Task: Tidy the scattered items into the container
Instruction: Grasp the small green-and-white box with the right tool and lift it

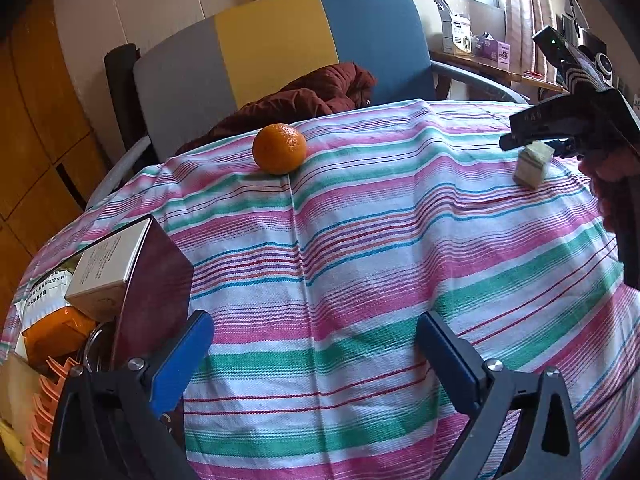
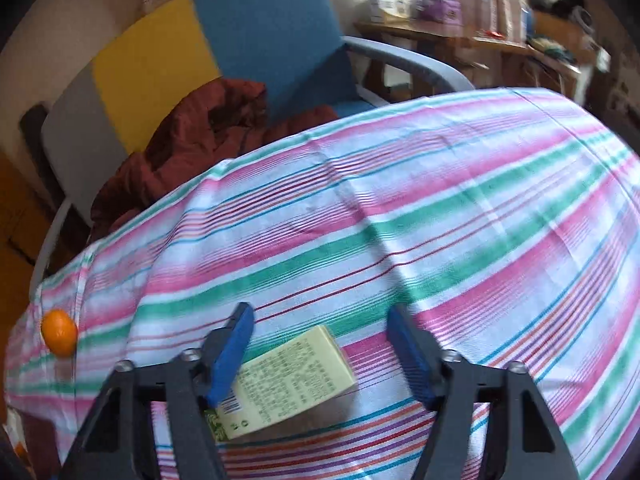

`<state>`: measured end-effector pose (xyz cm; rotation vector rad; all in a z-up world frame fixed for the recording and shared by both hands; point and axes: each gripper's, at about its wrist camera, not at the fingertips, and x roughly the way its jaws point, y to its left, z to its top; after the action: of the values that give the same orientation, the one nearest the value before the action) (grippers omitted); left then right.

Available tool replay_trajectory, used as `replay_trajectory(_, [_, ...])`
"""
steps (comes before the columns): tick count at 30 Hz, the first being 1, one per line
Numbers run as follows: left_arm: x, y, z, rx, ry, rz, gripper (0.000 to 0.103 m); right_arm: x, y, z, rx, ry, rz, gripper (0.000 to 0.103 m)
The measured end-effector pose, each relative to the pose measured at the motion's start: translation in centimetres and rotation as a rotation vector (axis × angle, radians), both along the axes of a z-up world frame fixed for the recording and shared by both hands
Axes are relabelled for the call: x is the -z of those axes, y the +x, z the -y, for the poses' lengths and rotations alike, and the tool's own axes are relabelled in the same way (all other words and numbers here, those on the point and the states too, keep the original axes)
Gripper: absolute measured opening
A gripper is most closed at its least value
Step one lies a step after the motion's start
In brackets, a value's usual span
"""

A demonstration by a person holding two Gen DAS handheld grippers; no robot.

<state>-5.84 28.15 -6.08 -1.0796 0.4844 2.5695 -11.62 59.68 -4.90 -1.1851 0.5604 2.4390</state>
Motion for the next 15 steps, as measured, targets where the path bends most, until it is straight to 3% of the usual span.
replay_trajectory(4, [0.0,0.1,0.0,0.003,0.000,-0.006,0.103,0.0,0.8,4.0,-0.164,0.038,0.013,0.042])
replay_trajectory(8, [0.1,0.1,0.0,0.005,0.002,-0.011,0.103,-0.1,3.9,7.0,-0.228,-0.014,-0.036,0.042])
replay_trajectory(9, [0.1,0.1,0.0,0.005,0.001,-0.012,0.103,-0.2,5.0,7.4,-0.209,-0.020,-0.052,0.045])
replay_trajectory(12, [0.1,0.1,0.0,0.003,0.003,-0.015,0.103,-0.9,8.5,7.1,-0.077,-0.063,-0.098,0.066])
replay_trajectory(15, [0.1,0.1,-0.1,0.003,0.003,-0.015,0.103,-1.5,10.6,8.0,-0.002,-0.103,-0.111,0.067])
